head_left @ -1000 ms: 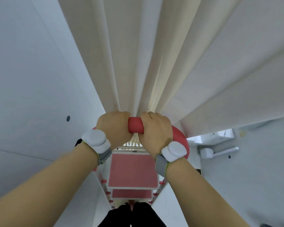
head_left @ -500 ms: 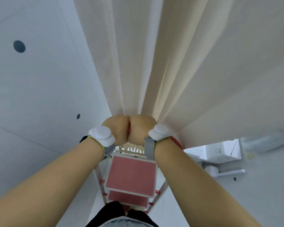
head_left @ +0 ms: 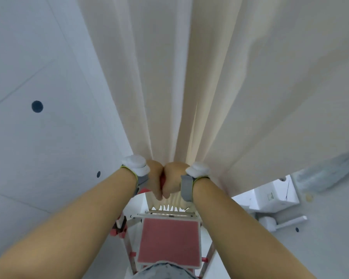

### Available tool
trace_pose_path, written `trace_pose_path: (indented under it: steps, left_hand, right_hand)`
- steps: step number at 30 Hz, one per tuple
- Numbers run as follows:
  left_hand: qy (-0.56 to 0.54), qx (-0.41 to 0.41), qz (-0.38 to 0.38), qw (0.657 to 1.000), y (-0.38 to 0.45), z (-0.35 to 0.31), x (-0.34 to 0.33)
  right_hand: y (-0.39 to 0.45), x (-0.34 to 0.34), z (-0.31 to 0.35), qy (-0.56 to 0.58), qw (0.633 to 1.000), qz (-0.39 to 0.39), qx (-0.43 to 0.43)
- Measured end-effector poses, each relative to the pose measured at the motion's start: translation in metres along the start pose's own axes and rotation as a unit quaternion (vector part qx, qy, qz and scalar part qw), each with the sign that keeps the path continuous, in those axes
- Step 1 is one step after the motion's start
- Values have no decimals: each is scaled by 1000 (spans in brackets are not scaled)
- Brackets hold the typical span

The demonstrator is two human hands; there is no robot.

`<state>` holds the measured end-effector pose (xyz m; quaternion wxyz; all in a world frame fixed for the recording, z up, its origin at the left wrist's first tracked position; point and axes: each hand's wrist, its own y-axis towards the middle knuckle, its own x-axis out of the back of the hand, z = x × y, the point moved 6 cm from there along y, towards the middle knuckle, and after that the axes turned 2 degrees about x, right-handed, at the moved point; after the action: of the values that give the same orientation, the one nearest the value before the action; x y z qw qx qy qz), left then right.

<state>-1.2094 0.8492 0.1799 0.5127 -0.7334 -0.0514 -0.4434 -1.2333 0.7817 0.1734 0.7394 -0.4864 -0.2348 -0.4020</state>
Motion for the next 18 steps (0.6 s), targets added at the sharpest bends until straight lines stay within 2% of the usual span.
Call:
trace_pose_path:
  steps: [2, 11, 18]
  left_hand:
    - [13, -6, 23, 1000, 6, -2, 0]
    - [31, -36, 79, 996, 12, -2, 0]
    - [6, -57, 81, 995, 16, -3, 0]
  right_hand:
    - [3, -1, 1, 34, 999, 20, -11]
    - [4, 2, 4, 35, 997, 52, -49]
    - [8, 0, -1, 38, 996, 44, -72]
